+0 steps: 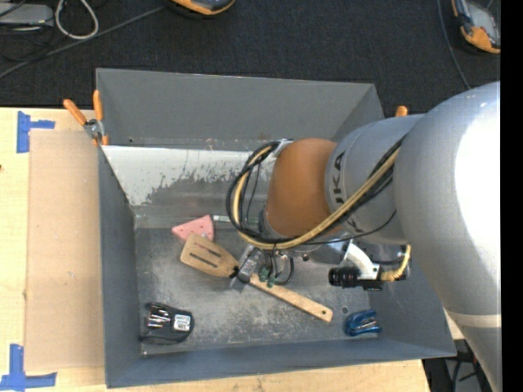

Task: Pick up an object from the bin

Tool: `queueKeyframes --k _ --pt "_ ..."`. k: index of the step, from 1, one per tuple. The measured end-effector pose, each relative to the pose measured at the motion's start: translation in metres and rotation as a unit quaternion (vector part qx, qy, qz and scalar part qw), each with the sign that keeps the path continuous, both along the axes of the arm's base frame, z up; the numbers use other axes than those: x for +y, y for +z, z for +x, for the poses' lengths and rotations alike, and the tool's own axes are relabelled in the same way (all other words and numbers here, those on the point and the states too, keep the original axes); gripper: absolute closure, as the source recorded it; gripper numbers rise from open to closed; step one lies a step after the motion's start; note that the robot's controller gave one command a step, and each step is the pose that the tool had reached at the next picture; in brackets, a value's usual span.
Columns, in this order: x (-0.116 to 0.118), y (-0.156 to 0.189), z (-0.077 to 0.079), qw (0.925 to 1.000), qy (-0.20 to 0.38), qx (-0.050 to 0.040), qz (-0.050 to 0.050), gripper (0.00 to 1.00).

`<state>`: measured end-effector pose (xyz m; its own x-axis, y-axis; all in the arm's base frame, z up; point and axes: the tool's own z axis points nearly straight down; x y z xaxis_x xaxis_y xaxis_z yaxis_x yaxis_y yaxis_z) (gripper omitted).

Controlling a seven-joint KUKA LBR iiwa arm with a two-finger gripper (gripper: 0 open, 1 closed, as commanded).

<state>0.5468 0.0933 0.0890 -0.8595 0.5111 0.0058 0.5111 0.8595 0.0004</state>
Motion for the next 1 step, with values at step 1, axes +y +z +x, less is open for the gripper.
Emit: queueKeyframes --k 1 --pt "-0.0003 0.0429 -0.0006 1.0 0.001 0.0016 0.0 1.0"
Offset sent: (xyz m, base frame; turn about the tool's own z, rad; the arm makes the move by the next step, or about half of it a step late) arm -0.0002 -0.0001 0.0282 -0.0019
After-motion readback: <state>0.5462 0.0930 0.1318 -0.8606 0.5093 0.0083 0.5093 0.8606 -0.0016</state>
